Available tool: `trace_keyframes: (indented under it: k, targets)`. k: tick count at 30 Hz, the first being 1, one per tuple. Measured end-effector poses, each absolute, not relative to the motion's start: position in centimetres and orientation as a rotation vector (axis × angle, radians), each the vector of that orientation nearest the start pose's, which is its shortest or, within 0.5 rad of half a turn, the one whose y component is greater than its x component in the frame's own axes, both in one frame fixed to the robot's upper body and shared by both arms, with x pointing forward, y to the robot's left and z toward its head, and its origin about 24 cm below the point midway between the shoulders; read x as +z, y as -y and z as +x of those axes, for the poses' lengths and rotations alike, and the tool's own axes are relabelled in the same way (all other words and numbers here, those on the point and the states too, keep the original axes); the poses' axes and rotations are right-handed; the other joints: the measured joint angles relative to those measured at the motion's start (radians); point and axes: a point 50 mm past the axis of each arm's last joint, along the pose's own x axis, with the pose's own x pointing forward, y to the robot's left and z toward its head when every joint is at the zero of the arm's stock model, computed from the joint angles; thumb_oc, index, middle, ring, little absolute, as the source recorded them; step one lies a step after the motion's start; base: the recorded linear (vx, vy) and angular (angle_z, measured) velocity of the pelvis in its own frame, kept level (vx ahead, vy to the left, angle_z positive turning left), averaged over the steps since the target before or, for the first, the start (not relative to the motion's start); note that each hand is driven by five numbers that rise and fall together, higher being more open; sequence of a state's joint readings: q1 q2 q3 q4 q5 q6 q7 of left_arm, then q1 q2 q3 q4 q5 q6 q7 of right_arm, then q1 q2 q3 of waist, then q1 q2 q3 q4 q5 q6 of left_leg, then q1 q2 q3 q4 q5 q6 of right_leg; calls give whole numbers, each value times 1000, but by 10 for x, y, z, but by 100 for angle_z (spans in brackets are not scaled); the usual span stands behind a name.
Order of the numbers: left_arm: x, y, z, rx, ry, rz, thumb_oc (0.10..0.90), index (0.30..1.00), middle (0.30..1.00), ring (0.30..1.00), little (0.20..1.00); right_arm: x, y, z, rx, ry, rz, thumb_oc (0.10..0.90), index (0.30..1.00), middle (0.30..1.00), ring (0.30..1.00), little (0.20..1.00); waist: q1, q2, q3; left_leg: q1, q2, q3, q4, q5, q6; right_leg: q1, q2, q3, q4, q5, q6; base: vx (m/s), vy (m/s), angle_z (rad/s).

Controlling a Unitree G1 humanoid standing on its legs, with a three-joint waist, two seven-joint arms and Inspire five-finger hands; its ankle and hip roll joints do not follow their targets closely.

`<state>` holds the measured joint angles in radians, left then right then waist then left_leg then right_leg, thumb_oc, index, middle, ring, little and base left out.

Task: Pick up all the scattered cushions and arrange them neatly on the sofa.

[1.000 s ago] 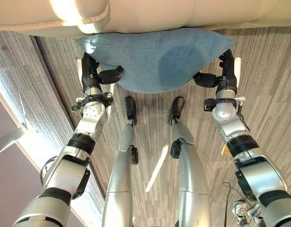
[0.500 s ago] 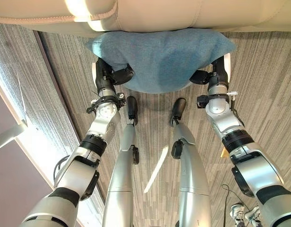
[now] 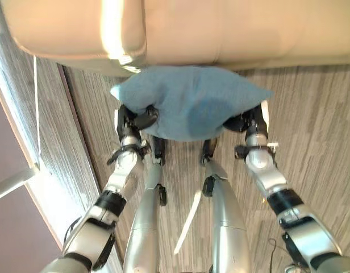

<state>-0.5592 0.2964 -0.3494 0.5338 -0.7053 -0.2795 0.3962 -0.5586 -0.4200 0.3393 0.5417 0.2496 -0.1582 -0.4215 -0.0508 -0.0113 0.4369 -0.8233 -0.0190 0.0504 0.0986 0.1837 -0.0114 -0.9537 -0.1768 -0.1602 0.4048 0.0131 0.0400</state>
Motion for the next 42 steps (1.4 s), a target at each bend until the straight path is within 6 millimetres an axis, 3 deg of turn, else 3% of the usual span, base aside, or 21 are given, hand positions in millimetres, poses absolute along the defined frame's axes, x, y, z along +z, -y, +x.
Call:
trace_keyframes:
  k: [2, 5, 9, 12, 19, 21, 25, 27, 28, 29, 30, 31, 32, 34, 36, 38, 40, 41, 42]
  targets:
    - [79, -153, 340, 127, 84, -285, 400, 300, 300, 300, 300, 79, 187, 335, -181, 122, -251, 400, 300, 300, 300, 300, 2, -7, -6, 65, -1, 1, -18, -1, -5, 66, 1, -1, -19, 3, 3, 15, 40, -4]
    - [38, -155, 311, 120, -31, -286, 400, 300, 300, 300, 300, 40, 188, 303, -154, 13, -233, 400, 300, 300, 300, 300, 4, -9, -17, 234, -2, 3, -48, -12, 10, 237, 2, -8, -64, -3, 14, 41, 38, -5]
    - [14, -157, 290, 90, -116, -272, 400, 300, 300, 300, 300, 13, 197, 276, -140, -85, -233, 400, 300, 300, 300, 300, 6, -8, -43, 361, -8, 5, -55, -35, 21, 377, -1, -18, -95, -9, 22, 97, 77, 0]
    - [6, -161, 277, 83, -146, -271, 400, 300, 300, 300, 300, 6, 199, 264, -123, -109, -236, 400, 300, 300, 300, 300, 4, -8, -52, 450, -9, 9, -81, -43, 22, 472, 4, -17, -144, 0, 34, 78, 55, -5]
    - [13, -175, 270, 57, -114, -174, 400, 300, 300, 300, 300, 12, 200, 255, -78, -87, -237, 400, 300, 300, 300, 300, 11, -11, -75, 644, -11, 62, -155, -56, 32, 672, 26, 29, -288, 59, 55, 103, 67, -24]
    - [17, -176, 268, 42, -93, -137, 400, 300, 300, 300, 300, 9, 200, 251, -72, -103, -232, 400, 300, 300, 300, 300, 7, -19, -121, 665, -12, 79, -163, -66, 37, 690, 26, 38, -301, 62, 61, 30, 3, -24]
    - [19, -178, 265, 35, -81, -111, 400, 300, 300, 300, 300, 8, 198, 252, -77, -103, -218, 400, 300, 300, 300, 300, 9, -31, -134, 726, -4, 120, -175, -73, 39, 730, 36, 60, -315, 71, 63, -12, -58, -31]
    - [15, -182, 261, 49, -98, -113, 400, 300, 300, 300, 300, 7, 195, 252, -68, -109, -212, 400, 300, 300, 300, 300, 18, -35, -142, 744, 7, 150, -176, -81, 38, 746, 37, 38, -340, 86, 59, -9, -133, -38]
    - [10, -185, 257, 72, -119, -130, 400, 300, 300, 300, 300, 6, 194, 251, -56, -116, -217, 400, 300, 300, 300, 300, 19, -20, -156, 753, 38, 176, -180, -79, 39, 749, 39, -14, -316, 50, 59, 7, -282, -57]
    - [4, -186, 251, 87, -142, -141, 400, 300, 300, 300, 300, 2, 192, 248, -46, -140, -214, 400, 300, 300, 300, 300, 47, -7, -175, 756, 73, 189, -178, -84, 29, 741, 18, -119, -238, 17, 65, 8, -282, -57]
    - [-1, -191, 245, 104, -163, -141, 400, 300, 300, 300, 300, -4, 188, 243, -33, -161, -200, 400, 300, 300, 300, 300, 64, -31, -195, 770, 72, 192, -174, -94, 6, 789, -15, -146, -238, 3, 72, 14, -455, -33]
    - [-6, -191, 241, 112, -188, -145, 400, 300, 300, 300, 300, -8, 187, 240, -24, -179, -201, 400, 300, 300, 300, 300, 66, -33, -205, 781, 87, 185, -173, -83, -10, 828, 3, -140, -294, -14, 58, -23, -388, 1]
    - [-13, -189, 233, 120, -216, -162, 400, 300, 300, 300, 300, -11, 188, 236, -22, -190, -214, 400, 300, 300, 300, 300, 74, -20, -218, 782, 115, 171, -173, -76, -20, 869, 54, -134, -364, 9, 38, -56, -390, 16]
    - [-23, -182, 226, 125, -254, -192, 400, 300, 300, 300, 300, -12, 196, 233, -27, -202, -242, 400, 300, 300, 300, 300, 90, -9, -225, 769, 151, 146, -145, -68, -32, 915, 110, -135, -451, 48, 4, -97, -280, -2]
    - [-27, -166, 224, 93, -277, -221, 400, 300, 300, 300, 300, -9, 210, 233, -64, -199, -267, 400, 300, 300, 300, 300, 82, -2, -228, 706, 191, 88, -74, -55, -50, 909, 153, -139, -483, 62, -18, -53, -220, -4]
    - [-31, -153, 222, 53, -311, -230, 400, 300, 300, 300, 300, -9, 222, 228, -94, -212, -288, 400, 300, 300, 300, 300, 56, 2, -231, 699, 202, 39, -46, -41, -70, 913, 168, -128, -487, 53, -40, 0, -126, -18]
    - [-31, -145, 223, 5, -322, -212, 400, 300, 300, 300, 300, -8, 231, 226, -133, -212, -287, 400, 300, 300, 300, 300, 47, -3, -229, 655, 180, -31, 27, -63, -85, 914, 148, -85, -495, 65, -61, 45, -44, -48]
    - [-31, -141, 223, -23, -326, -215, 400, 300, 300, 300, 300, -5, 239, 227, -155, -207, -302, 400, 300, 300, 300, 300, 28, -1, -231, 663, 104, -60, -29, -101, -96, 907, 115, -56, -495, 64, -51, 41, 8, -68]
    - [-33, -135, 221, -51, -333, -216, 400, 300, 300, 300, 300, -4, 244, 226, -164, -212, -323, 400, 300, 300, 300, 300, 11, 17, -241, 664, 55, -56, -72, -96, -85, 907, 110, -51, -495, 68, -45, 46, 13, -65]
